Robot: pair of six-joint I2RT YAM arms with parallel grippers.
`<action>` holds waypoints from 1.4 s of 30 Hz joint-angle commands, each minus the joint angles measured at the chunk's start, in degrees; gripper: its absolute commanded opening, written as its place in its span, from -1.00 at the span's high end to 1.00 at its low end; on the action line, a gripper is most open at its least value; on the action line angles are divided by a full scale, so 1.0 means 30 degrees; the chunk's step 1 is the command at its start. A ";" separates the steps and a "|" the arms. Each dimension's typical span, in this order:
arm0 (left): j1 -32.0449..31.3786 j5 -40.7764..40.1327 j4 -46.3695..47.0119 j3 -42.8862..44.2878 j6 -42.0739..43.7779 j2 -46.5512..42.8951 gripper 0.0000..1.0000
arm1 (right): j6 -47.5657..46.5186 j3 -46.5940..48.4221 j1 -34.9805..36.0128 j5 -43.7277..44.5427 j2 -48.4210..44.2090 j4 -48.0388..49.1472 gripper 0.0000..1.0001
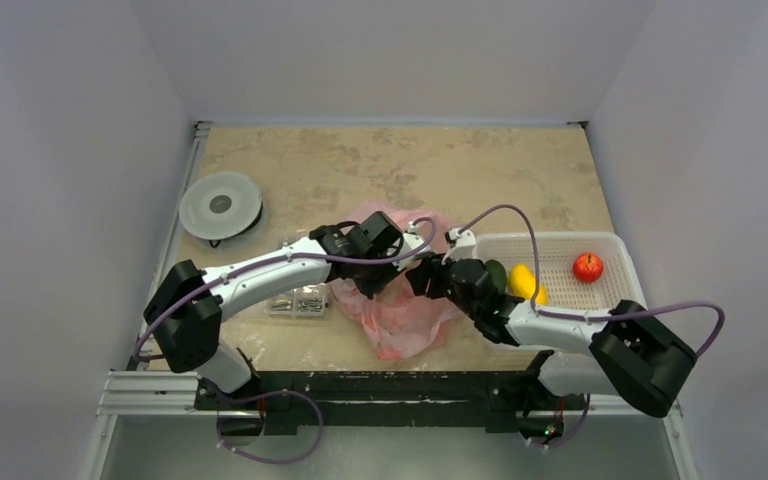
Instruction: Take the fake fruits out of the plastic bag
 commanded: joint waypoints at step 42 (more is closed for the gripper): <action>0.0635 -0.4327 0.2083 -0.0418 -0.1488 -0.3082 1.00 | 0.0466 0.3280 -0.0882 -0.0804 -0.2723 -0.2974 1.00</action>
